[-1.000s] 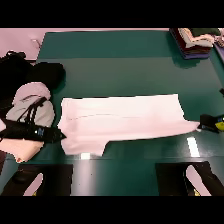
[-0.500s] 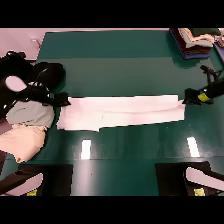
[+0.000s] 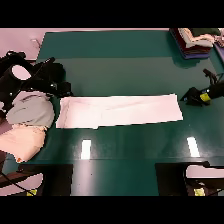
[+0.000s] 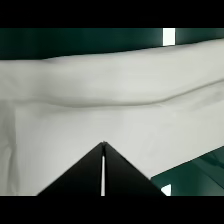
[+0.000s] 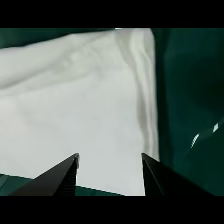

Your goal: Fold the shirts.

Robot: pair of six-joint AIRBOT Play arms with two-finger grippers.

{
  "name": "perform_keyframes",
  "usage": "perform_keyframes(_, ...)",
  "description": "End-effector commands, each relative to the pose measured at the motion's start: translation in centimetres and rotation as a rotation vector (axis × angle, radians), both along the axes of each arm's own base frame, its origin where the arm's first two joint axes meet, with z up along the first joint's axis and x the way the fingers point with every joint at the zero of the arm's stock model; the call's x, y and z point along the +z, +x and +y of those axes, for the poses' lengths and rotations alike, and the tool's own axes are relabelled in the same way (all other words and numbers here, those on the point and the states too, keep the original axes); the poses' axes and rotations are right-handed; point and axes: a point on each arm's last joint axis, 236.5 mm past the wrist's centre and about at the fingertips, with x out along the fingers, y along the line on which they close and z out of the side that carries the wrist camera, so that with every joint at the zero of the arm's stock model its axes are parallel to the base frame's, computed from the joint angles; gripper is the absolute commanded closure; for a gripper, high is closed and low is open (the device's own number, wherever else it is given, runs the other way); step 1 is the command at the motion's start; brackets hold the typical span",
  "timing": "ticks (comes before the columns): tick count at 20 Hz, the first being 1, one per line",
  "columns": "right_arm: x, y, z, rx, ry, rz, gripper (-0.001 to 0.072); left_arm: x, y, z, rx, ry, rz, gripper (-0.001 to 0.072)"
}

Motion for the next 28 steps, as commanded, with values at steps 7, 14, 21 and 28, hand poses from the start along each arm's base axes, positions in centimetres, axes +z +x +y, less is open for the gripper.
perform_keyframes(7,-6.6,-0.9,3.4,-0.016,0.288,0.038,0.0324,1.0,0.7,-9.3,-0.059,-0.071,-0.112,0.0683)
perform_keyframes(14,2.0,3.0,7.8,0.188,0.249,-0.179,0.0701,-5.3,-0.3,-17.4,-0.122,-0.133,0.026,0.0683)
perform_keyframes(21,20.5,3.7,17.9,0.366,0.249,-0.538,0.0701,-9.1,0.3,-23.7,-0.215,-0.128,0.066,0.0684)
perform_keyframes(28,27.5,0.7,28.6,0.590,0.305,-0.678,0.0701,-10.2,-0.1,-23.9,-0.221,-0.123,0.101,0.0683)
